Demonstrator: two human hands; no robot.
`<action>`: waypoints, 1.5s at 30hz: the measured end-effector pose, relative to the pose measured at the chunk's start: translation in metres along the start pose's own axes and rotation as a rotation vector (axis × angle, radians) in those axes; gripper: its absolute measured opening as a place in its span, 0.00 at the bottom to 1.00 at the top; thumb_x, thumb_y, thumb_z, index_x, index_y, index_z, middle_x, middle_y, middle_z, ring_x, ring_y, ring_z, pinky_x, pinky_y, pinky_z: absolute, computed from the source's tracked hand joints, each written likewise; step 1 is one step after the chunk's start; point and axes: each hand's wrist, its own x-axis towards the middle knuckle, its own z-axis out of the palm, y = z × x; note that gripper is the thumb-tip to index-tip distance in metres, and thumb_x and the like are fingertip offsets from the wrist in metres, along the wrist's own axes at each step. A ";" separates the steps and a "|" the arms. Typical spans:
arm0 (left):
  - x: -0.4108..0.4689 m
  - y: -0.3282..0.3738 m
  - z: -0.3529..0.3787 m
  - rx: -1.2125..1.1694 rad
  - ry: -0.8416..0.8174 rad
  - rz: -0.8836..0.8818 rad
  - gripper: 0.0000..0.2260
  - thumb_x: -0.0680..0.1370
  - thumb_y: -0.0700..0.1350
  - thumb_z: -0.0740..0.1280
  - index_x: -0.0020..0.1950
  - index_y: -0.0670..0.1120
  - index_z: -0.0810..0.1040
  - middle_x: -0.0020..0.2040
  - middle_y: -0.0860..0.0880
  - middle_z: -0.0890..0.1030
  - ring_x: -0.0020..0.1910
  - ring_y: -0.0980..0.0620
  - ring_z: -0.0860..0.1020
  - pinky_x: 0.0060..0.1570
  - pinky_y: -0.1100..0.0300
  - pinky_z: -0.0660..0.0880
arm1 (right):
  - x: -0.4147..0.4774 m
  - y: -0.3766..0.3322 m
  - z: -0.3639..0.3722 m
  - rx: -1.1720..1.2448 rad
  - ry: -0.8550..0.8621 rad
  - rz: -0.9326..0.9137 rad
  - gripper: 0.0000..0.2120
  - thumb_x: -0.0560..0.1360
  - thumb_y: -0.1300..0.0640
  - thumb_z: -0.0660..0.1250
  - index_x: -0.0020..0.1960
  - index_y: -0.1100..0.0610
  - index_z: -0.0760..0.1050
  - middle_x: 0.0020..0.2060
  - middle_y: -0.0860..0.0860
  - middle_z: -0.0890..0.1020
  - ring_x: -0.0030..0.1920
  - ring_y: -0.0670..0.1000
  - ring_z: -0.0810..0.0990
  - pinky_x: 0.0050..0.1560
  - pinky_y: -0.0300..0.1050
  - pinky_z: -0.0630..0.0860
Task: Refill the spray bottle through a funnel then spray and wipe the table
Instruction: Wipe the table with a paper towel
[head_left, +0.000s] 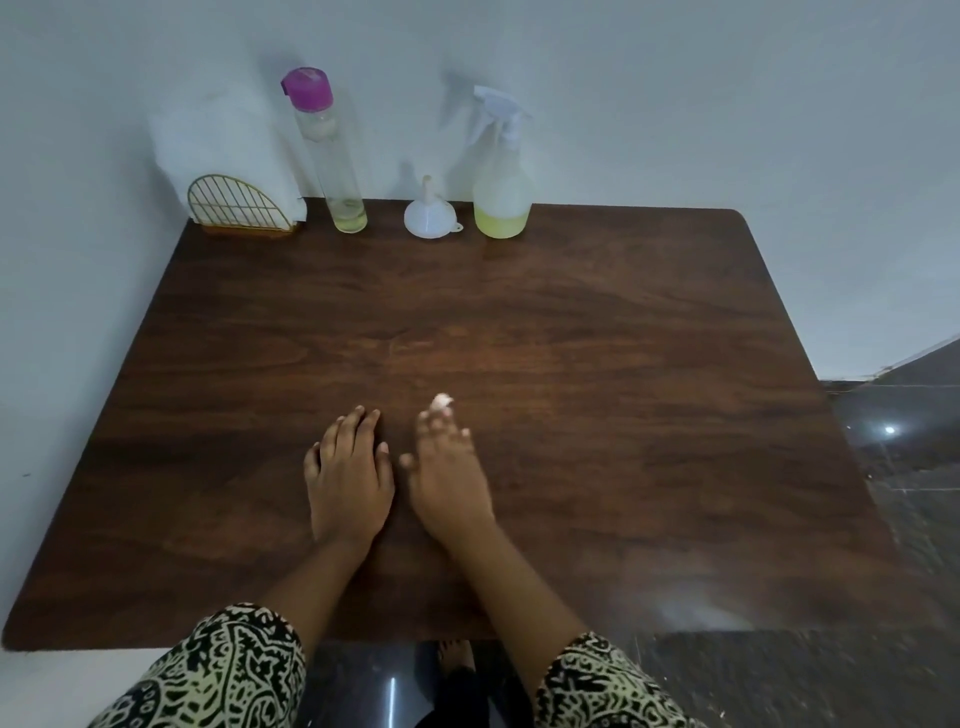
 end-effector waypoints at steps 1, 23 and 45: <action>0.000 0.000 0.000 -0.003 0.005 0.005 0.17 0.77 0.43 0.65 0.66 0.44 0.75 0.67 0.44 0.76 0.66 0.42 0.73 0.61 0.40 0.68 | -0.004 -0.005 0.007 -0.061 -0.014 -0.049 0.27 0.80 0.51 0.47 0.77 0.61 0.52 0.77 0.58 0.52 0.77 0.54 0.48 0.75 0.52 0.45; 0.002 0.000 -0.003 -0.130 0.029 -0.115 0.24 0.75 0.35 0.64 0.71 0.45 0.70 0.68 0.43 0.75 0.69 0.44 0.71 0.68 0.41 0.61 | -0.004 -0.004 0.001 -0.244 -0.110 -0.263 0.27 0.80 0.48 0.46 0.76 0.58 0.55 0.75 0.55 0.60 0.76 0.52 0.55 0.74 0.52 0.42; 0.001 0.001 -0.006 -0.084 -0.001 -0.127 0.22 0.77 0.35 0.61 0.71 0.44 0.71 0.71 0.46 0.72 0.73 0.46 0.66 0.71 0.42 0.56 | -0.071 0.099 -0.036 -0.317 0.090 0.105 0.26 0.76 0.47 0.52 0.63 0.60 0.76 0.63 0.54 0.78 0.65 0.52 0.76 0.70 0.54 0.62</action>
